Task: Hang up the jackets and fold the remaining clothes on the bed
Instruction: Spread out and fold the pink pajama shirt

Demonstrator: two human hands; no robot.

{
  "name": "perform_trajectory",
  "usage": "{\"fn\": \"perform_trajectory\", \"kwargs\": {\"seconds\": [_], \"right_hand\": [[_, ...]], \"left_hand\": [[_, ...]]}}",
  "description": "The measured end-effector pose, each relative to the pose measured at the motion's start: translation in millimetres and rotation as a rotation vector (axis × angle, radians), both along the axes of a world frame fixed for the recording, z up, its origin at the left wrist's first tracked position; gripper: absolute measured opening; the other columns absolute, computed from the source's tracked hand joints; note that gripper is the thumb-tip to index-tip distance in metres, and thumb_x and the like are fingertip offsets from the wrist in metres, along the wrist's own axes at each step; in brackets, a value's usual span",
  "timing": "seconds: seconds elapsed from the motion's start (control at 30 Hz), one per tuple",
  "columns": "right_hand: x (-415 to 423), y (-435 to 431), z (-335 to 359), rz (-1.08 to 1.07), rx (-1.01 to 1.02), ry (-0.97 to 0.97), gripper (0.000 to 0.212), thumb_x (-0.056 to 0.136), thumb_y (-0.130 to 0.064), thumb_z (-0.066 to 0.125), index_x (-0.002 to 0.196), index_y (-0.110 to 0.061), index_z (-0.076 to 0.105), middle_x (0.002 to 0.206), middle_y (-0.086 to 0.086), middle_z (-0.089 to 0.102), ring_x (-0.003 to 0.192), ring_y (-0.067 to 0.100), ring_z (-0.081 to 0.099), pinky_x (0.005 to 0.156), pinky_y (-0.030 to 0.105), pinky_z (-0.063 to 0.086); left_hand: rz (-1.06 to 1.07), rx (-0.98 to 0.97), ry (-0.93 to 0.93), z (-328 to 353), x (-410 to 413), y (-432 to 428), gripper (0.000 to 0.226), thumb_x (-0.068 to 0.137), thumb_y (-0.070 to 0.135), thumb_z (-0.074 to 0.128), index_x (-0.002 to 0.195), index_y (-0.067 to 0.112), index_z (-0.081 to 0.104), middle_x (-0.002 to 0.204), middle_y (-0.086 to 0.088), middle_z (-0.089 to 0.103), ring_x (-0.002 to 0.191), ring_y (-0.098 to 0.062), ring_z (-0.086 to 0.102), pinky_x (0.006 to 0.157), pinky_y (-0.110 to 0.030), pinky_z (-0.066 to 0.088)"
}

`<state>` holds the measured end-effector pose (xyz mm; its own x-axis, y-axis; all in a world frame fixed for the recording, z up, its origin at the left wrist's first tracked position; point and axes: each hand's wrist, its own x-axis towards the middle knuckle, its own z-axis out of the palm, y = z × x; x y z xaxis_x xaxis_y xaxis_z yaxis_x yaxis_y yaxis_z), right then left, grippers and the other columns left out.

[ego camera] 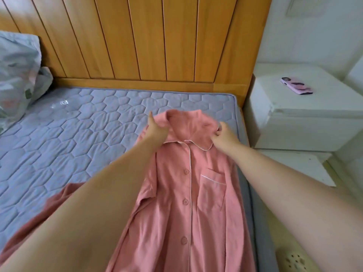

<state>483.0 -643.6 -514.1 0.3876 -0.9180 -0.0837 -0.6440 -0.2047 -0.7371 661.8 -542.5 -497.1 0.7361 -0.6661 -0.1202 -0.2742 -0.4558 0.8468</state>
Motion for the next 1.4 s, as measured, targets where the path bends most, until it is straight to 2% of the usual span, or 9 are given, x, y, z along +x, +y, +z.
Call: {"fn": "perform_trajectory", "kwargs": {"seconds": [0.13,0.23,0.33,0.47,0.7,0.9,1.17,1.3,1.4], "right_hand": [[-28.8,39.6,-61.0,0.043,0.026,0.095,0.070,0.092,-0.019,0.055,0.150,-0.010,0.018,0.147,0.015,0.039,0.133,0.030,0.041,0.105,0.033,0.034],[-60.4,77.4,-109.6,0.105,-0.083,0.126,0.078,0.083,-0.012,0.061,0.150,-0.015,0.021,0.152,0.006,0.031,0.139,0.019,0.031,0.112,0.029,0.029],[-88.7,118.1,-137.1,0.096,-0.010,0.343,0.075,0.085,-0.025,0.061,0.148,-0.011,0.024,0.154,0.007,0.025,0.142,0.025,0.023,0.115,0.040,0.025],[-117.0,159.9,-146.3,0.022,0.064,0.254,0.077,0.079,-0.023,0.066,0.145,-0.011,0.029,0.150,0.006,0.030,0.140,0.025,0.028,0.112,0.041,0.030],[-153.0,185.5,-140.2,-0.307,0.086,0.086,0.041,0.084,-0.022,0.066,0.119,-0.005,0.053,0.119,0.012,0.058,0.109,0.028,0.057,0.089,0.035,0.046],[-165.4,214.8,-130.4,-0.118,0.145,0.403,0.029,0.085,-0.041,0.059,0.086,-0.012,0.058,0.086,0.005,0.059,0.086,0.027,0.061,0.064,0.028,0.039],[-188.7,169.4,-115.4,-0.184,0.007,0.458,0.008,0.073,-0.006,0.056,0.077,-0.008,0.062,0.084,0.014,0.066,0.086,0.035,0.065,0.067,0.029,0.047],[-223.4,112.7,-92.2,-0.456,-0.311,0.349,0.021,0.079,0.001,0.054,0.093,-0.003,0.069,0.103,0.018,0.061,0.092,0.037,0.061,0.081,0.038,0.047],[-236.3,81.0,-87.0,-0.560,-0.305,0.335,0.038,0.084,-0.006,0.059,0.121,0.002,0.054,0.133,0.018,0.045,0.117,0.038,0.049,0.101,0.043,0.041]], "left_hand": [[-0.387,0.175,-0.149,-70.5,-58.7,31.5,0.079,0.091,0.007,0.053,0.152,0.023,0.006,0.138,-0.008,0.044,0.121,-0.024,0.050,0.099,-0.021,0.040],[-0.552,0.370,-0.389,-127.9,-103.8,67.0,0.071,0.093,0.021,0.046,0.153,0.024,0.007,0.157,-0.004,0.016,0.144,-0.028,0.017,0.113,-0.045,0.026],[-0.594,0.452,-0.468,-160.2,-138.3,100.0,0.057,0.100,0.029,0.031,0.153,0.022,0.010,0.161,-0.001,0.000,0.148,-0.023,-0.003,0.117,-0.042,0.010],[-0.587,0.383,-0.403,-171.7,-176.6,134.3,0.053,0.102,0.030,0.027,0.153,0.025,0.015,0.161,0.001,-0.002,0.147,-0.021,-0.013,0.118,-0.043,0.008],[-0.572,0.360,-0.511,-187.1,-202.6,166.8,0.082,0.077,0.046,-0.007,0.152,0.025,0.018,0.161,0.005,0.000,0.148,-0.012,-0.006,0.119,-0.047,0.007],[-0.596,0.446,-0.657,-190.3,-208.4,166.0,0.055,0.099,0.037,0.024,0.152,0.031,0.014,0.161,0.008,-0.003,0.148,-0.014,-0.006,0.116,-0.049,0.007],[-0.589,0.439,-0.688,-189.3,-210.8,165.9,0.067,0.088,0.040,0.005,0.152,0.029,0.020,0.161,0.008,0.002,0.148,-0.016,-0.002,0.116,-0.049,0.009],[-0.580,0.445,-0.709,-197.7,-209.7,164.3,0.054,0.098,0.034,0.028,0.151,0.027,0.021,0.161,0.007,0.002,0.148,-0.016,-0.003,0.116,-0.049,0.009],[-0.565,0.441,-0.718,-198.2,-210.8,163.3,0.059,0.093,0.039,0.016,0.151,0.026,0.025,0.161,0.006,0.005,0.148,-0.017,-0.002,0.117,-0.049,0.008]]}}
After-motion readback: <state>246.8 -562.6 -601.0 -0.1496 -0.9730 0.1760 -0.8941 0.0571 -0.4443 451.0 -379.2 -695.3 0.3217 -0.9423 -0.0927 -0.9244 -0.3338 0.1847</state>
